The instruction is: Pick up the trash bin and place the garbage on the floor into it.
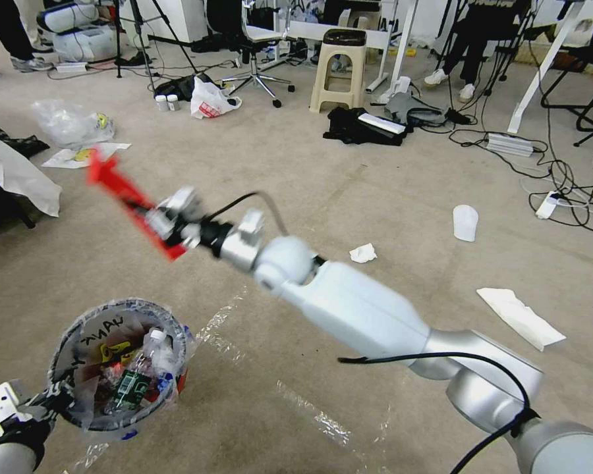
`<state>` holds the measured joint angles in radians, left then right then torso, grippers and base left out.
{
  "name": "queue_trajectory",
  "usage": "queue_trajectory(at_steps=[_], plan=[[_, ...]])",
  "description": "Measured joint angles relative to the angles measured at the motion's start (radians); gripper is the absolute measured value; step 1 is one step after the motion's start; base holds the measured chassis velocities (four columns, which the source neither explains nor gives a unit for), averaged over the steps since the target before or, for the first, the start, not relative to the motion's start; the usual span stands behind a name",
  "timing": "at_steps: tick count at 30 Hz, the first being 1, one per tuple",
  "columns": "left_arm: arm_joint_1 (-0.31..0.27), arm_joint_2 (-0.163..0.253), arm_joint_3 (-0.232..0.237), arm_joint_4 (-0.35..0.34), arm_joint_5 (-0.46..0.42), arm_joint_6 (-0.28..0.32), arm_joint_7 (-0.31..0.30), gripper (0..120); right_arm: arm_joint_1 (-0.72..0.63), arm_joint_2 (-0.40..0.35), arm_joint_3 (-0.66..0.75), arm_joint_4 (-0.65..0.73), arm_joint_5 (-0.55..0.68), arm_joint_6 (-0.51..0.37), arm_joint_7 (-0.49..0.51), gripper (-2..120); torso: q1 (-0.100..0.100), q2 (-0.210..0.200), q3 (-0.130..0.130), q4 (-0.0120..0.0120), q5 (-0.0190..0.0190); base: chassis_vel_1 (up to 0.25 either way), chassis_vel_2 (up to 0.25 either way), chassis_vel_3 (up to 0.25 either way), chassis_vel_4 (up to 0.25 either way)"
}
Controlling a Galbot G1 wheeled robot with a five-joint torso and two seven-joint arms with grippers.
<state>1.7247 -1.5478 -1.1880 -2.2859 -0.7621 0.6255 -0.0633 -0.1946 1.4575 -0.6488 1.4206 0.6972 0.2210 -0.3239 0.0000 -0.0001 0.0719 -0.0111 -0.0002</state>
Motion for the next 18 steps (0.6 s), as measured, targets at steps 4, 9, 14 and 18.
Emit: queue_trajectory(at_steps=[4,9,14,18], plan=[[-0.004,0.0,0.0,0.0,-0.002,0.001,0.0,0,0.0,0.023,-0.039,-0.022,-0.009,0.012,-0.01,0,0.0,0.0,0.0,-0.0001,-0.0001,0.0,0.0,0.0,0.0],[-0.01,0.0,0.0,0.0,-0.003,0.002,0.0,0,-0.006,0.059,-0.084,-0.058,-0.048,0.036,-0.02,0,0.0,0.0,0.0,-0.0001,0.0,0.0,0.0,0.0,0.0],[-0.015,-0.001,0.0,0.001,-0.004,0.002,-0.001,0,-0.032,0.128,-0.151,-0.134,-0.102,0.063,-0.025,0,0.0,0.0,0.0,0.0,-0.0001,0.0,0.0,0.0,0.0],[-0.017,-0.002,-0.001,0.001,-0.007,0.002,-0.002,0,-0.053,0.154,-0.201,-0.227,-0.154,0.105,-0.035,0,0.0,0.0,0.0,-0.0002,-0.0001,0.0,0.0,0.0,0.0]])
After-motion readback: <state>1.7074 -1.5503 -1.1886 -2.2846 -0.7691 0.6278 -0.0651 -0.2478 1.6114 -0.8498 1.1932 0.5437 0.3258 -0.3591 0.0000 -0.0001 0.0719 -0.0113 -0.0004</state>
